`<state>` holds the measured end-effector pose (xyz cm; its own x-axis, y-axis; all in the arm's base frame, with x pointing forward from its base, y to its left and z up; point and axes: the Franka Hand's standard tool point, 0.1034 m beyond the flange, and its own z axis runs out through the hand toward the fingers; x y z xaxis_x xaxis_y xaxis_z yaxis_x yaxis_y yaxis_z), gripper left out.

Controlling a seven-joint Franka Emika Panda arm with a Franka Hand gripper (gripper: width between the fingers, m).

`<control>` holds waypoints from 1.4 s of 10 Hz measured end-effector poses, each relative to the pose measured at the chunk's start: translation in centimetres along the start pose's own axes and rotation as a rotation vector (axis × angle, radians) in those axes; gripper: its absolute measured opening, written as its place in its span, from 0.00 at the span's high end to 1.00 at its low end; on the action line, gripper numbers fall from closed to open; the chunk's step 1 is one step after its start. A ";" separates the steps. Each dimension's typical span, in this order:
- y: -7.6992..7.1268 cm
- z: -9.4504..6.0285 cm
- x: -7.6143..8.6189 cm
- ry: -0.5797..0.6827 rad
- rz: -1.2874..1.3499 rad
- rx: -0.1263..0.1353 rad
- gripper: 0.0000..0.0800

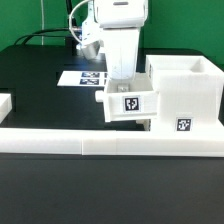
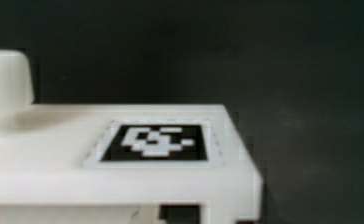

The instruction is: Assemble drawer

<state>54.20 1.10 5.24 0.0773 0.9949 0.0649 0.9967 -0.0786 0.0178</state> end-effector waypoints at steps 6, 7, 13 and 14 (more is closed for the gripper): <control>-0.1 0.1 0.1 -0.005 0.019 0.001 0.94; -0.1 0.0 0.4 -0.023 -0.006 0.002 0.94; -0.1 -0.1 0.3 -0.048 0.020 -0.006 0.94; -0.1 -0.1 0.3 -0.048 0.019 -0.006 0.94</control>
Offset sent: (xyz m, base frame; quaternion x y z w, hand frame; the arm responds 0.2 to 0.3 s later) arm 0.0000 0.0000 0.0000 0.0000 0.0000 0.0000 1.0000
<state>54.13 1.43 5.37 0.0978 0.9950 0.0176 0.9949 -0.0982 0.0233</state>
